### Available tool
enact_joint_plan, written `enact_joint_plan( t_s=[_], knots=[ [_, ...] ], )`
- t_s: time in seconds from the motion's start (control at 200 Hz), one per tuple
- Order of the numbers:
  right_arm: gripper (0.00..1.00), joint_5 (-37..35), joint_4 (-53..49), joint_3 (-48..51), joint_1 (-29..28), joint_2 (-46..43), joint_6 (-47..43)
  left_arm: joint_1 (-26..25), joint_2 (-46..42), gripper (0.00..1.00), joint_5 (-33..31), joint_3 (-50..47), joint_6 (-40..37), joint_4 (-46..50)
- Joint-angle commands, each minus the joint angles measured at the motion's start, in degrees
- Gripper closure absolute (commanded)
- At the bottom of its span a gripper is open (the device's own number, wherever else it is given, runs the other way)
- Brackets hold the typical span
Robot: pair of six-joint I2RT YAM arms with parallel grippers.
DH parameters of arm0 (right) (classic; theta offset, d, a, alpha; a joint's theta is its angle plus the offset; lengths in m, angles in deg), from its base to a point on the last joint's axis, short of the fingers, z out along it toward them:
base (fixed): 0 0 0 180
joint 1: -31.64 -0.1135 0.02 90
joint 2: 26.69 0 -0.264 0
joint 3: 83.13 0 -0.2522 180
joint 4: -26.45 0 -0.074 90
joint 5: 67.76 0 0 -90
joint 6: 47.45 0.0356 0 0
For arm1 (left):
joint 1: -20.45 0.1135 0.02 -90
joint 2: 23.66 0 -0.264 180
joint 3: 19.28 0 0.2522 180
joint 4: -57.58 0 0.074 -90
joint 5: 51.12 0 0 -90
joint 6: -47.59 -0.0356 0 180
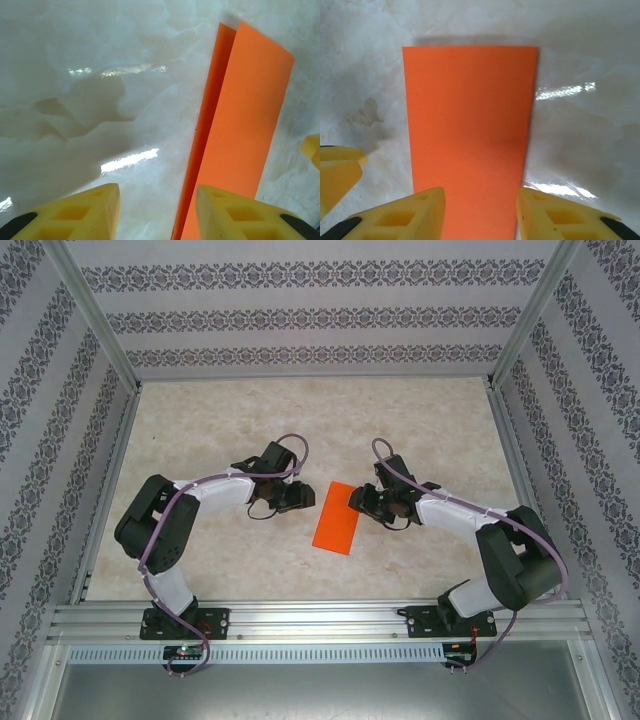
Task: Fold a paper plane with a square sheet of paper (pick it up from the middle)
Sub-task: Rotate the paper at the center of the table.
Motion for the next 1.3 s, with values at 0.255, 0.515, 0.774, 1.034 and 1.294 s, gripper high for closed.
enact_joint_plan(
  t_s=[0.255,0.515,0.774,1.034,1.294],
  knots=[
    [0.59,-0.3,3.8,-2.7,-1.2,6.4,1.4,-0.1,1.8,0.54,4.0,-0.2,0.8,-2.5],
    [0.64,1.5,4.6,-5.2,-1.7,8.5,0.3,-0.1,2.5,0.53,5.6,0.2,0.1,-2.1],
    [0.68,2.8,3.2,-9.0,-1.4,12.2,-2.5,-0.1,2.5,0.53,6.8,0.1,0.2,-2.0],
    [0.74,10.3,7.7,-10.6,0.0,13.6,-4.2,-0.3,1.8,0.53,6.6,0.0,0.6,-1.7],
    [0.63,1.1,-2.1,-10.0,2.1,10.9,-5.6,-0.2,1.2,0.53,6.3,-0.7,1.0,-2.0]
  ],
)
